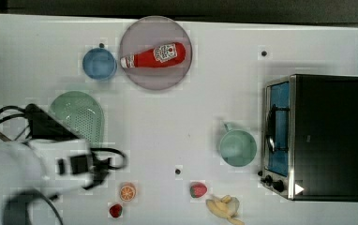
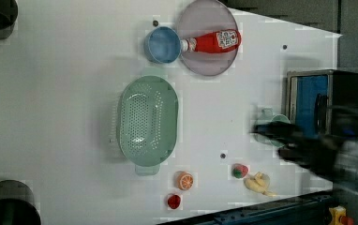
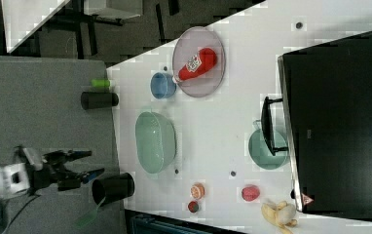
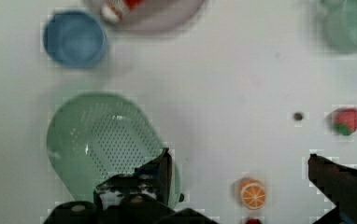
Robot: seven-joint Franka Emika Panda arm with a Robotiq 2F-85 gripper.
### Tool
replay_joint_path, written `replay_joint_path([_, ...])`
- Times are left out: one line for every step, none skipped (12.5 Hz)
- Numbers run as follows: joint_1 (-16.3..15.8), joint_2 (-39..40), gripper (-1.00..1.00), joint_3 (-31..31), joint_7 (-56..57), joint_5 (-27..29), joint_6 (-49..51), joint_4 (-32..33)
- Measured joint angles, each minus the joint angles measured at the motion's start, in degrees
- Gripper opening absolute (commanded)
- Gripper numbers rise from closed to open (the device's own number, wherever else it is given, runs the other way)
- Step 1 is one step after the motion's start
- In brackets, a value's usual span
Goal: Drag strainer left to right.
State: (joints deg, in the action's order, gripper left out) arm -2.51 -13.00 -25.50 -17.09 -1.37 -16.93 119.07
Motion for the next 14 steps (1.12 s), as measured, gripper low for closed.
replay_joint_path([-0.7, 3.8, 1.00, -2.4, -4.0, -0.1, -3.3, 0.4])
replay_joint_path([-1.6, 7.0, 1.00, -4.0, -8.8, 0.3, -6.8, 1.5])
replay_joint_path([-1.9, 9.7, 1.00, -5.2, -13.2, 0.3, -8.6, 2.1])
replay_joint_path([-2.3, 12.3, 1.00, -5.8, -17.0, -0.3, -10.4, 2.0])
replay_joint_path([-2.4, 14.9, 1.00, -6.5, -20.7, -0.5, -12.6, 1.6])
replay_joint_path([-2.4, 17.0, 1.00, -6.8, -25.2, -0.2, -15.5, 1.5])
replay_joint_path([-2.3, 18.9, 1.00, -6.8, -29.7, -0.2, -18.7, 1.5])
replay_joint_path([-1.8, 21.3, 1.00, -7.0, -33.5, 0.1, -21.3, 1.6])
replay_joint_path([-1.8, 23.6, 1.00, -6.4, -36.9, 0.7, -23.6, 1.9])
replay_joint_path([-2.3, 26.1, 1.00, -5.2, -39.9, 0.6, -25.6, 2.0])
replay_joint_path([-2.2, 28.9, 1.00, -4.5, -43.1, 0.0, -27.8, 2.0])
replay_joint_path([-2.0, 32.0, 1.00, -3.8, -46.3, -1.5, -29.9, 2.0])
replay_joint_path([-1.7, 34.9, 1.00, -3.6, -48.9, -4.6, -31.4, 2.1])
replay_joint_path([-1.3, 37.9, 1.00, -3.6, -51.7, -7.3, -32.6, 2.2])
